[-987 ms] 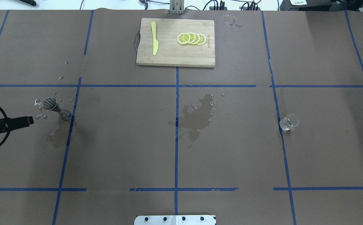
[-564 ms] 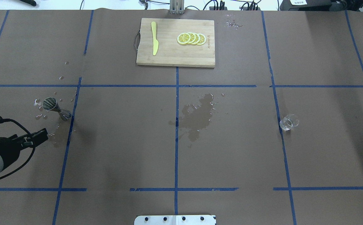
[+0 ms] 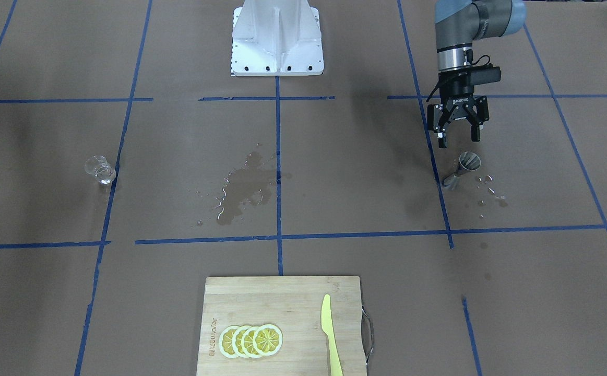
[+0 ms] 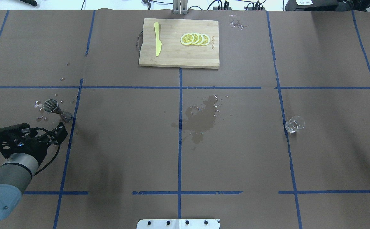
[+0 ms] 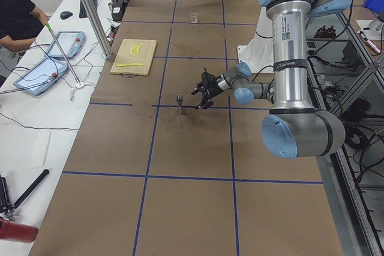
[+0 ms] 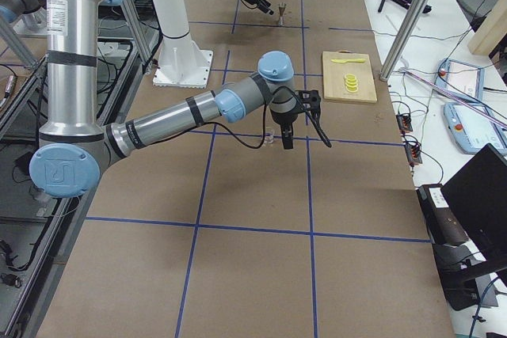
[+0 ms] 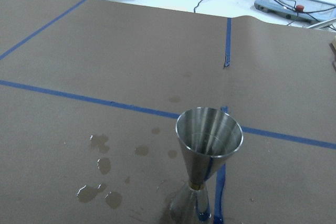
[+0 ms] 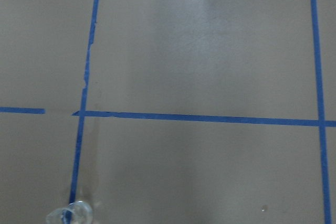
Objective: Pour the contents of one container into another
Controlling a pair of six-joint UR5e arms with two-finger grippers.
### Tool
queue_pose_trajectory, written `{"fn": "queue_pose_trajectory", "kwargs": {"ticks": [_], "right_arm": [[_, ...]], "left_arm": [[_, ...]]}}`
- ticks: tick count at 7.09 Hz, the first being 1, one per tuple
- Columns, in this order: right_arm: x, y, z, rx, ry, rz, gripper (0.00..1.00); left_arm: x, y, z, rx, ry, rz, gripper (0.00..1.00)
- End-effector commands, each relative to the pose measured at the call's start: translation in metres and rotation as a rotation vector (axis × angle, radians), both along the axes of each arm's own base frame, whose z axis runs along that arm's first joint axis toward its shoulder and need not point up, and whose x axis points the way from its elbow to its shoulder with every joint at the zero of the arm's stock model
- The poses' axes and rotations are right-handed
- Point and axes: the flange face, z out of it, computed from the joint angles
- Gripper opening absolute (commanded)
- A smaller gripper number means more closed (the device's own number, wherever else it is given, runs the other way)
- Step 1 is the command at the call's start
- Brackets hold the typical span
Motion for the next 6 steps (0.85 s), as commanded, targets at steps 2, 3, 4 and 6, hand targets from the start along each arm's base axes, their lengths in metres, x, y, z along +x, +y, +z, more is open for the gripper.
{"fn": "queue_pose_trajectory", "kwargs": {"ticks": [2,3,4,6], "right_arm": [[-0.073,0.045,-0.050,0.018,0.053,0.061,1.00],[-0.083,0.060,-0.061,0.006,0.042,0.082,1.00],[-0.106,0.073,-0.069,0.006,0.033,0.117,1.00],[-0.130,0.121,-0.036,0.100,0.008,0.192,1.00]], "left_arm": [[0.033,-0.011,-0.002,0.054,0.004,-0.060,0.94],[0.032,-0.013,0.004,0.077,-0.025,-0.078,0.92],[0.033,-0.014,0.012,0.086,-0.050,-0.085,0.90],[0.031,-0.017,0.014,0.093,-0.084,-0.076,0.90]]}}
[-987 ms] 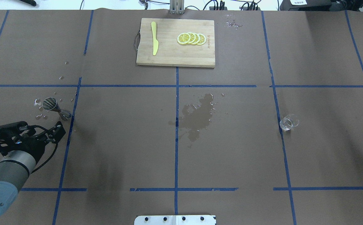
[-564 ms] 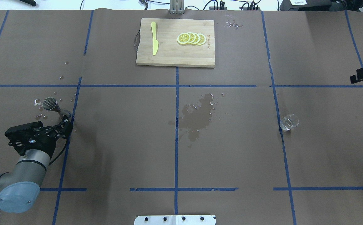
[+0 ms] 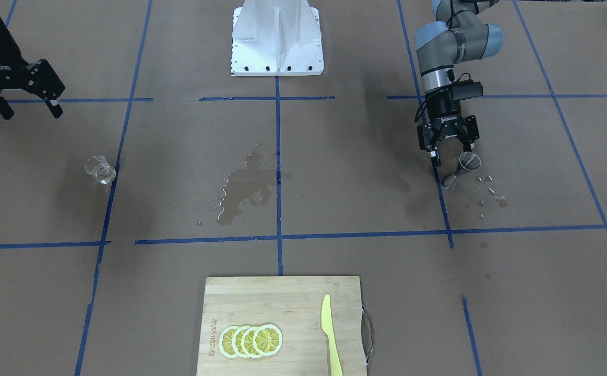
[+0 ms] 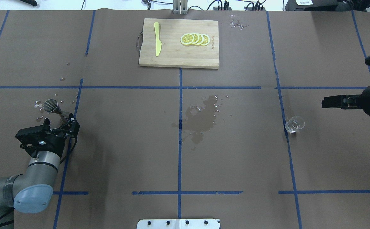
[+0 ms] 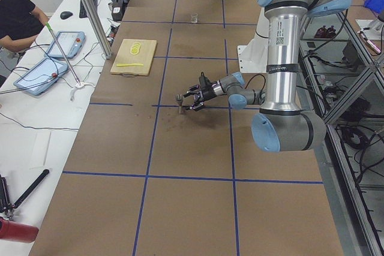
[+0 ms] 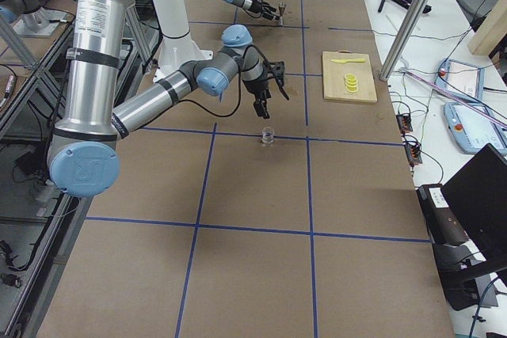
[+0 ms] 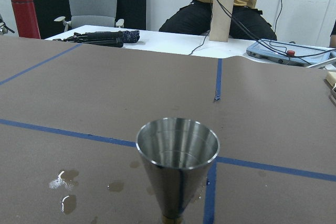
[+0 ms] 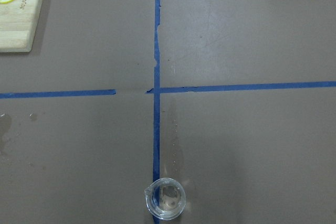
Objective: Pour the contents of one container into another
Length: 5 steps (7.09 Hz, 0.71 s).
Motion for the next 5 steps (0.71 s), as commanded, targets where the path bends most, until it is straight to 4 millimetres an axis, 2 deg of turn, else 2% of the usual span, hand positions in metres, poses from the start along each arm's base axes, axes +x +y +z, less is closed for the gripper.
{"fn": "queue_pose_trajectory", "kwargs": {"ticks": [1,3,4,5], "right_arm": [[-0.008,0.039,0.023,0.098,-0.029,0.054,1.00],[-0.007,0.053,0.033,0.166,-0.029,0.082,1.00],[-0.014,0.057,0.036,0.187,-0.012,0.093,1.00],[-0.025,0.062,0.038,0.203,0.000,0.105,1.00]], "left_arm": [[-0.001,-0.002,0.002,0.005,-0.021,0.002,0.90],[0.005,-0.004,0.007,0.006,-0.051,0.010,0.90],[0.013,-0.009,0.007,0.007,-0.052,0.003,0.89],[0.012,-0.016,0.014,0.004,-0.066,-0.009,0.88]]}}
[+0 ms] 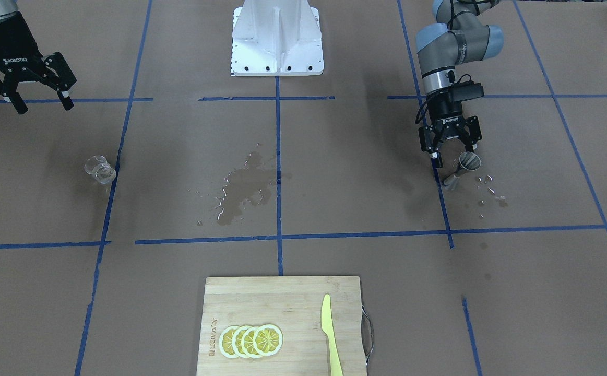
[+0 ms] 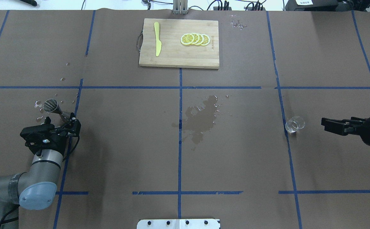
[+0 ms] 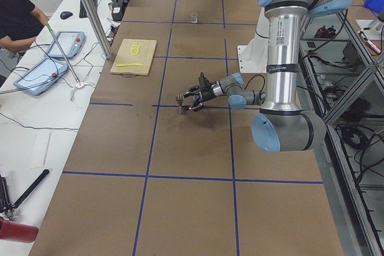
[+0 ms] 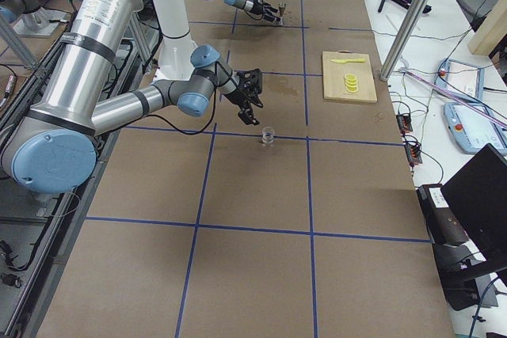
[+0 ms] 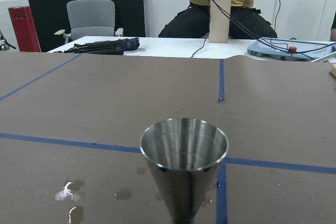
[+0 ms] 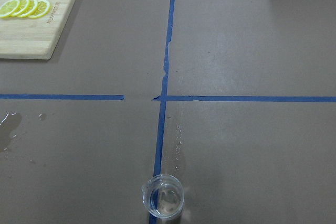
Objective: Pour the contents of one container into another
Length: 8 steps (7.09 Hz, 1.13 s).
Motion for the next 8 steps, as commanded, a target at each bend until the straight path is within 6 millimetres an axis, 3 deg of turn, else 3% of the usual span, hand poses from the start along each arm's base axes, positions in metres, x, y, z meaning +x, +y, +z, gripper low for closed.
{"fn": "queue_pose_trajectory", "kwargs": {"ticks": [1,3,5,6,8], "right_arm": [[-0.024,0.015,0.005,0.041,0.021,0.039,1.00],[-0.038,0.028,0.012,0.084,0.042,0.088,1.00],[-0.049,0.038,0.061,0.155,0.002,0.131,1.00],[-0.045,0.040,0.064,0.160,-0.005,0.132,1.00],[-0.051,0.046,0.064,0.169,-0.003,0.122,1.00]], "left_arm": [[-0.006,-0.017,0.005,0.002,-0.037,-0.021,0.87],[-0.009,-0.025,0.002,0.004,-0.035,-0.037,0.85],[-0.006,-0.026,0.000,0.004,-0.028,-0.036,0.79],[0.003,-0.029,-0.002,0.007,-0.022,-0.037,0.79],[0.009,-0.031,0.013,0.009,-0.016,-0.038,0.79]]}}
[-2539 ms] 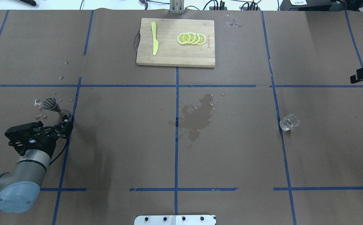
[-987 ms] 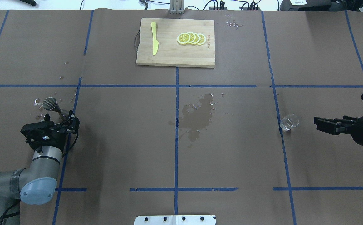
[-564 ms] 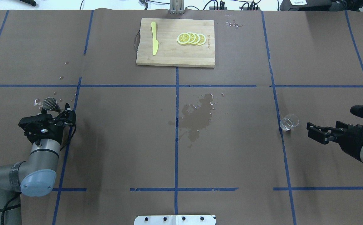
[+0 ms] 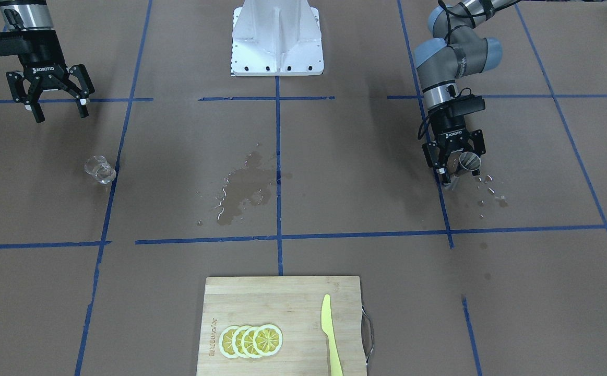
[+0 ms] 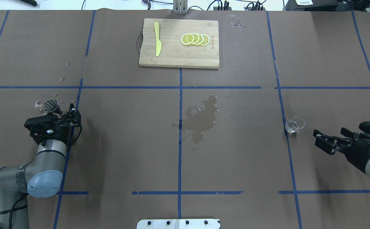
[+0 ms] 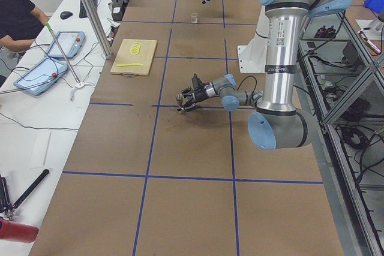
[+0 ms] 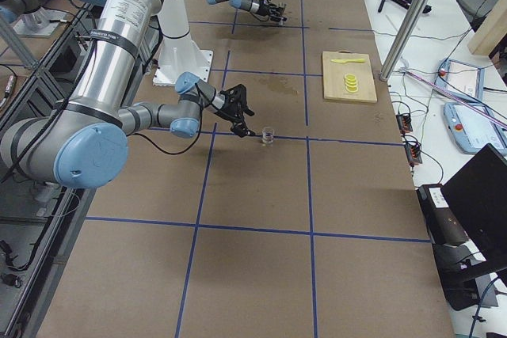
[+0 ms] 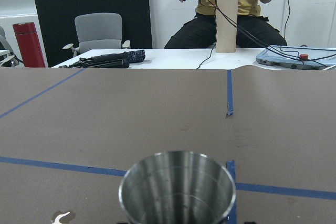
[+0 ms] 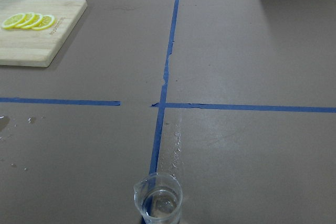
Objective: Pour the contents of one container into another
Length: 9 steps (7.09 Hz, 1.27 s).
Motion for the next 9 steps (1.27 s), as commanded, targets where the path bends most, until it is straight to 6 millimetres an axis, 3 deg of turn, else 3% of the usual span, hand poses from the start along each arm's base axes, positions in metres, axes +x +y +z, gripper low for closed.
{"fn": "queue_pose_trajectory", "kwargs": {"ticks": [1,5,6,7,9], "right_arm": [[-0.009,0.010,0.001,0.024,0.004,-0.009,1.00],[-0.017,0.020,0.002,0.062,0.020,-0.004,1.00],[-0.017,0.021,0.001,0.062,0.017,-0.002,1.00],[-0.018,0.021,0.001,0.063,0.017,-0.004,1.00],[-0.019,0.022,0.001,0.063,0.017,-0.007,1.00]], "left_arm": [[0.004,-0.001,0.009,0.003,0.008,0.000,0.78],[0.005,-0.002,0.000,0.008,0.023,0.000,0.59],[0.002,-0.002,0.002,0.008,0.022,-0.002,0.59],[-0.002,-0.003,0.003,0.012,0.035,-0.005,0.53],[-0.009,-0.006,0.005,0.031,0.028,-0.029,0.31]]}}
